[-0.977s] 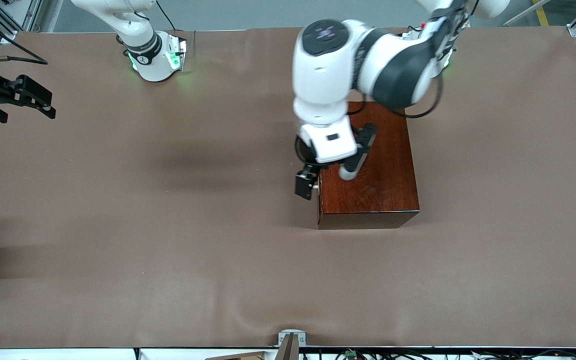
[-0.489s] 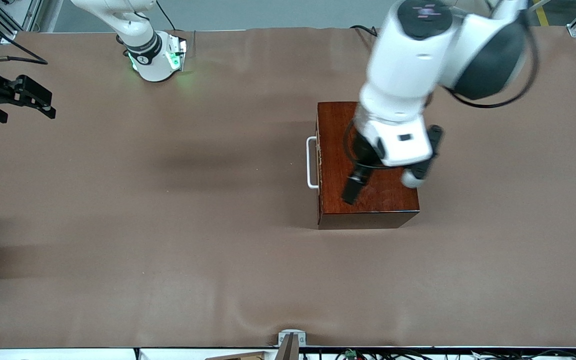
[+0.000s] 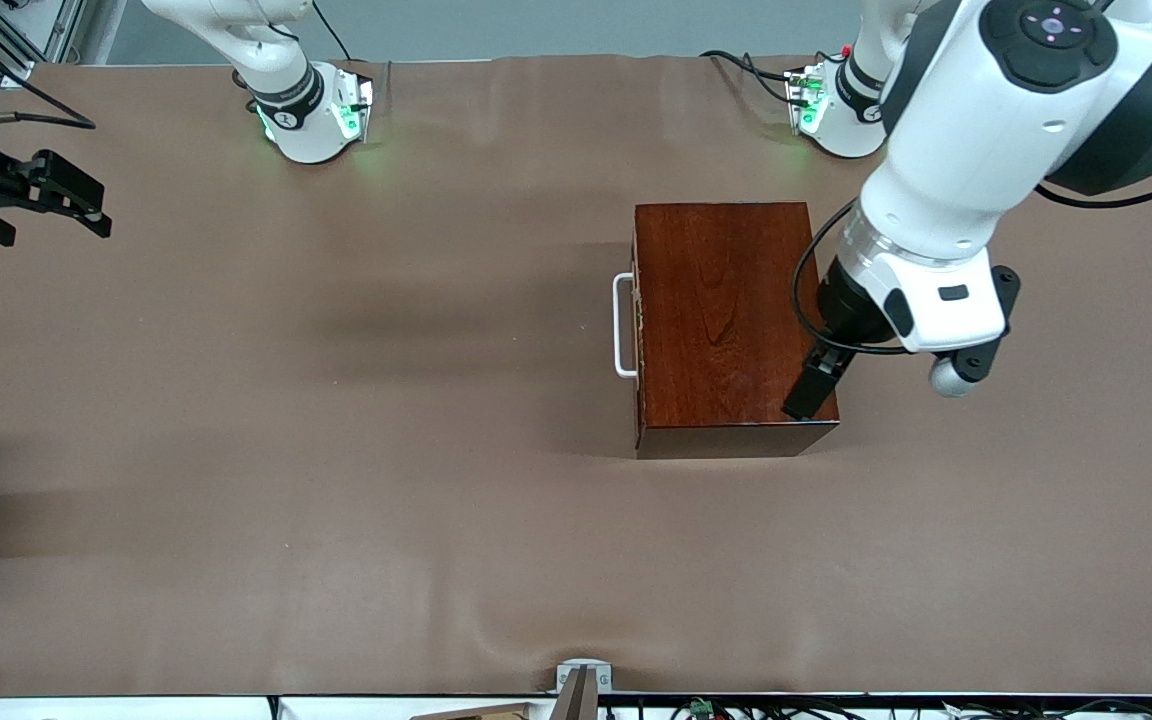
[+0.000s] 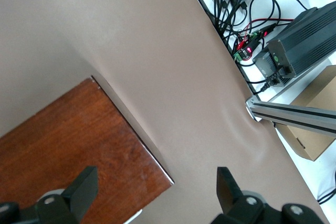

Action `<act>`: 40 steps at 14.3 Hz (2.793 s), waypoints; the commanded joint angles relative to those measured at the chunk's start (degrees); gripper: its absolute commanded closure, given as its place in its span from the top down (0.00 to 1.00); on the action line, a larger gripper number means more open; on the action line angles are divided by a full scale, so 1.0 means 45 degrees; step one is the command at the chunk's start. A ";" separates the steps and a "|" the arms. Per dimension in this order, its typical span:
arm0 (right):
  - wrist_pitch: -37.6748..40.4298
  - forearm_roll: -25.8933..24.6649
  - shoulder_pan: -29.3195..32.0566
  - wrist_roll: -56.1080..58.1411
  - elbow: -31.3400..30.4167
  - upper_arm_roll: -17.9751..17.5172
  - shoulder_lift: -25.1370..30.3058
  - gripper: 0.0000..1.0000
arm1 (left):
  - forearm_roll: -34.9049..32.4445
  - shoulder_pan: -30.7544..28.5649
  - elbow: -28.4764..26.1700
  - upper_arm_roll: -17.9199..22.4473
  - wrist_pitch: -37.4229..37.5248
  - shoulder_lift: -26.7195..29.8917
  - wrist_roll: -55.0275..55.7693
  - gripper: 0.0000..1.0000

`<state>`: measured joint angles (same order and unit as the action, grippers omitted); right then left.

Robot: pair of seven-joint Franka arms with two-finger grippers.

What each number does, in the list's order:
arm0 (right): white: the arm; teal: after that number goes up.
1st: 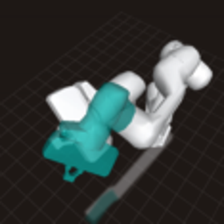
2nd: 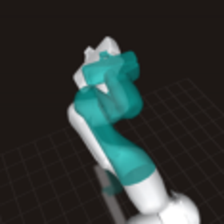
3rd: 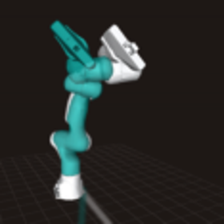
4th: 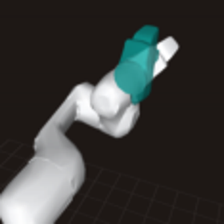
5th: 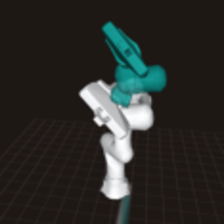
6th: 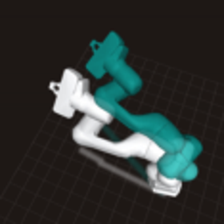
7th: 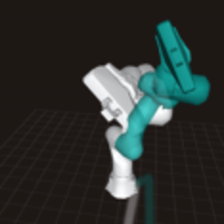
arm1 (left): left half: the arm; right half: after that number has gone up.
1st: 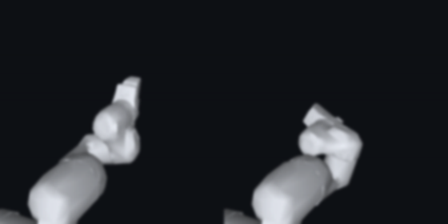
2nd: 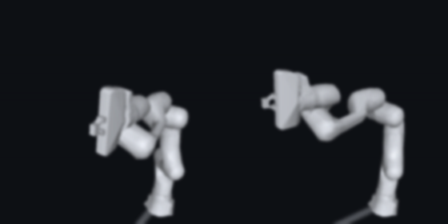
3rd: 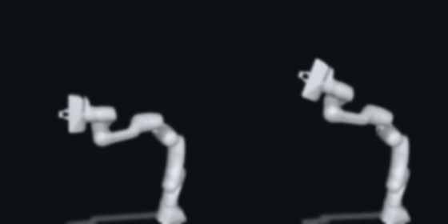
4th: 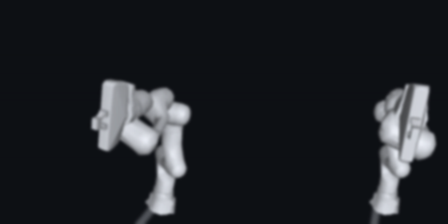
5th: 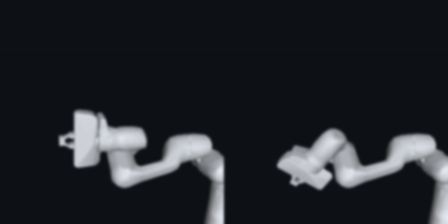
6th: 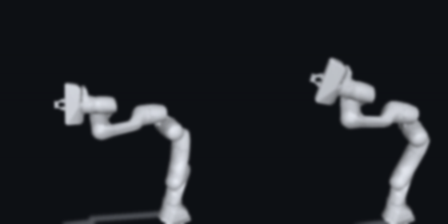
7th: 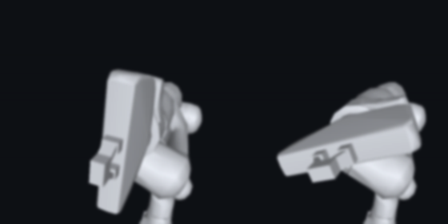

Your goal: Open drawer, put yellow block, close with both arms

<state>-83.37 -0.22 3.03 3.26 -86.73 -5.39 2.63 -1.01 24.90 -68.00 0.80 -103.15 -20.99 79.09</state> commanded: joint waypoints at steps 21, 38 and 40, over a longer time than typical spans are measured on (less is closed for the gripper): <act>0.0089 0.0029 0.0108 0.0096 0.0249 -0.0052 -0.0116 1.00 | 0.0263 -0.2818 -0.0357 -0.0120 0.1419 0.0777 -0.7436 1.00; 0.0090 0.0029 0.0127 0.0096 0.0249 -0.0033 -0.0116 1.00 | -0.0030 -0.4360 -0.0377 0.0076 0.2473 0.1637 -1.4890 1.00; 0.0109 0.0029 0.0108 0.0096 0.0249 -0.0033 -0.0116 1.00 | -0.0011 -0.4711 -0.0397 0.0037 0.3075 0.1656 -1.6495 1.00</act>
<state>-83.37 -0.22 3.04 3.26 -86.73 -5.32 2.63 -0.97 5.11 -68.32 1.33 -91.47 -15.08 10.68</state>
